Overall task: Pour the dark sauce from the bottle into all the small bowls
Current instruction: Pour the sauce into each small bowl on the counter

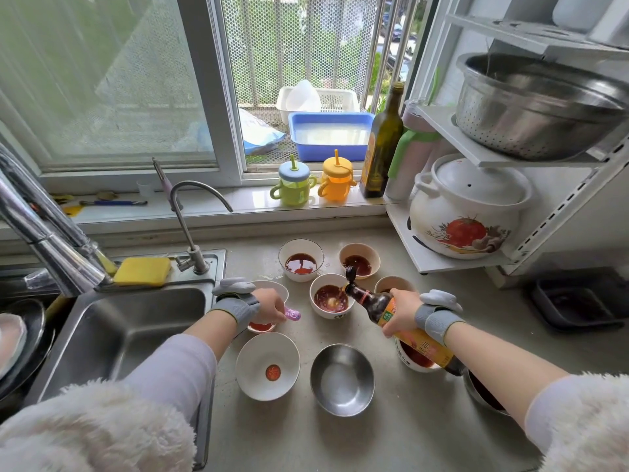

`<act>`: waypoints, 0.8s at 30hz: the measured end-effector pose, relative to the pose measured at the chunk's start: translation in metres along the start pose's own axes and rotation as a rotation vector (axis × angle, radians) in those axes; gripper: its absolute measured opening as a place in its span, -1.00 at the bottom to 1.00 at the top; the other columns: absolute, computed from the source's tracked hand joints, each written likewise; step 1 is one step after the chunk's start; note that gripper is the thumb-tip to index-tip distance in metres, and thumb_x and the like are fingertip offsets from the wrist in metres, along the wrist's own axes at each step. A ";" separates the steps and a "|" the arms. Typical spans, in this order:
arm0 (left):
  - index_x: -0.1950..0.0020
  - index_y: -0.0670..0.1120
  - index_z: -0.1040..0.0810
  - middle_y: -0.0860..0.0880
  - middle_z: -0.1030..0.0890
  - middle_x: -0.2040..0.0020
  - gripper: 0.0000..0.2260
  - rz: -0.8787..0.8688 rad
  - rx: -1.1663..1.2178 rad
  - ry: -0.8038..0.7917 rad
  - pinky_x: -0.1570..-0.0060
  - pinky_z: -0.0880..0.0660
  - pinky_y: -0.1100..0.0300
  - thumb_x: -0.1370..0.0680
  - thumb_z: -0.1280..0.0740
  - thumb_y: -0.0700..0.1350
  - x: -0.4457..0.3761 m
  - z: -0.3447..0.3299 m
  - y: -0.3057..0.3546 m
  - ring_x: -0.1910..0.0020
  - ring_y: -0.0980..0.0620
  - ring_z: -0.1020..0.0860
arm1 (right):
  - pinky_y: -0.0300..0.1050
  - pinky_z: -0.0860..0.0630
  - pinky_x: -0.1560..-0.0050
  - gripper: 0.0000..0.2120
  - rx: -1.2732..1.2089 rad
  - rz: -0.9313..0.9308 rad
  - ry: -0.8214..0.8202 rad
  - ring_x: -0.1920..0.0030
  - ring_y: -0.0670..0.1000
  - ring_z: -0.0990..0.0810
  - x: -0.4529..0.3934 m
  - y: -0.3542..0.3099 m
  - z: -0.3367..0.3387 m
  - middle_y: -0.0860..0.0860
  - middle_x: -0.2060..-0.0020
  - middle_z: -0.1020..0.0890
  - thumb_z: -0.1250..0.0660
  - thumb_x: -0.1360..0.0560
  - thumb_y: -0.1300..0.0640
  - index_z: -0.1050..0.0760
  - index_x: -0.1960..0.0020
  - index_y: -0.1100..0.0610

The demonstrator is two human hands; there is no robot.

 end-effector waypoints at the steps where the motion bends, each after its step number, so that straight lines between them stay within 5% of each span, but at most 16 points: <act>1: -0.23 -0.08 -0.62 -0.07 -0.66 -0.14 -0.67 0.000 0.000 -0.002 0.00 -0.47 0.19 -0.55 -0.27 0.04 0.000 0.000 0.000 -0.09 -0.04 -0.60 | -0.04 -0.57 -0.15 -0.34 -0.002 0.001 -0.003 -0.14 0.08 -0.56 0.000 -0.001 0.000 0.05 -0.15 -0.56 -0.50 -0.35 -0.03 -0.32 -0.36 0.03; 14: -0.23 -0.07 -0.61 -0.08 -0.66 -0.12 -0.67 0.000 -0.011 -0.016 0.04 -0.46 0.20 -0.55 -0.27 0.04 -0.004 -0.002 0.000 0.08 0.02 -0.52 | -0.09 -0.54 -0.02 -0.36 -0.084 0.007 0.003 -0.08 0.06 -0.57 0.003 -0.002 0.004 0.04 -0.10 -0.56 -0.51 -0.33 -0.06 -0.34 -0.32 0.02; 24: -0.05 -0.05 -0.66 -0.01 -0.60 0.17 -0.51 0.040 0.056 -0.033 0.19 -0.41 0.17 -0.43 -0.28 0.32 -0.002 0.005 -0.003 0.19 0.00 -0.52 | -0.06 -0.56 0.04 -0.44 -0.527 0.152 0.090 0.02 0.05 -0.63 0.001 -0.014 0.016 0.04 0.02 -0.64 -0.58 -0.24 0.07 -0.44 -0.17 0.04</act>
Point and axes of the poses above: each hand's wrist, its own x-axis away from the middle knuckle, its own z-axis out of the back of the hand, y = z × x, the point moved 6 cm from there along -x, towards the middle knuckle
